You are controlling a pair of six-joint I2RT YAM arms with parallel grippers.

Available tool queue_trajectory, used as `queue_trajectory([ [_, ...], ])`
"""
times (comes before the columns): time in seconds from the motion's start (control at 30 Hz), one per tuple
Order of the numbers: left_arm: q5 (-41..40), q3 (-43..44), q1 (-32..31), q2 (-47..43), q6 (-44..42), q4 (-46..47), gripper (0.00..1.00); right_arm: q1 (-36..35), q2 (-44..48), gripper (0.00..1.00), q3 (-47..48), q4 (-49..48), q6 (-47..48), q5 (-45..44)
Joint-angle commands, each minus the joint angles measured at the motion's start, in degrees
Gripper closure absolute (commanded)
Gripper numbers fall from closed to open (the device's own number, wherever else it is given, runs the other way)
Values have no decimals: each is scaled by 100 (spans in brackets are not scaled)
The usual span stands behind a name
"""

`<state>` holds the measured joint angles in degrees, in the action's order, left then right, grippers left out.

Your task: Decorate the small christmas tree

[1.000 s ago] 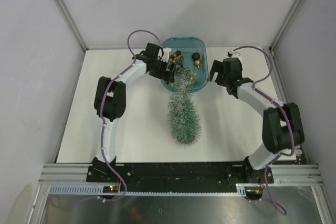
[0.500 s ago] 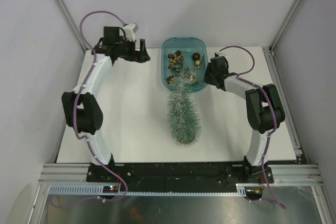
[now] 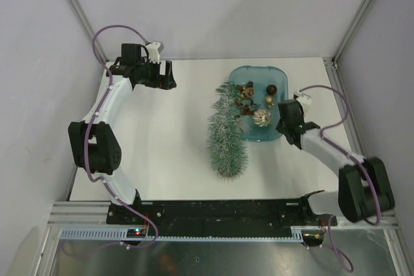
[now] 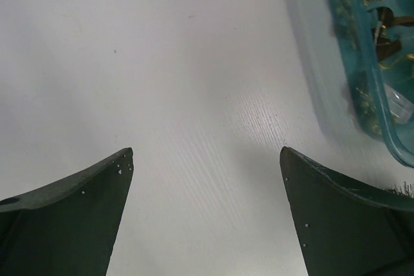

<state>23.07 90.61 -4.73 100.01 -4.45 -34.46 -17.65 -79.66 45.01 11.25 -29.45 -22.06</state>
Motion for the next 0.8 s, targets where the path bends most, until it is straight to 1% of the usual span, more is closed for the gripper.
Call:
queue_trajectory([
  [0.0, 40, -28, -11, -388, -128, 15, 0, -63, 1229, 71, -664, 1013, -870, -986],
  [0.07, 84, -20, -17, -388, -111, 8, 0, -8, 1790, 71, -870, 1352, -1102, -1059],
  [0.1, 106, -9, -18, -387, -110, 0, 0, 0, 2000, 67, -928, 1494, -1184, -1066],
  [0.13, 112, -4, -18, -386, -105, -9, 0, 3, 2179, 62, -957, 1635, -1242, -1047],
  [0.2, 144, -7, -19, -403, -99, -19, 0, 26, 2399, 47, -979, 1817, -1321, -975],
  [0.33, 140, -83, -28, -471, -137, -38, 0, 288, 2497, 26, -952, 1891, -1354, -540],
  [0.4, 120, -146, -28, -521, -180, -42, 0, 396, 2490, 20, -839, 1947, -1346, -357],
  [0.47, 84, -216, -28, -578, -234, -41, 0, 427, 2527, 16, -655, 1975, -1285, -328],
  [0.63, -51, -356, -32, -686, -394, -41, 0, 415, 2682, 10, 133, 1924, -1006, -232],
  [0.77, -68, -448, -29, -749, -476, -41, 0, 76, 2606, 8, 599, 1856, -1034, -108],
])
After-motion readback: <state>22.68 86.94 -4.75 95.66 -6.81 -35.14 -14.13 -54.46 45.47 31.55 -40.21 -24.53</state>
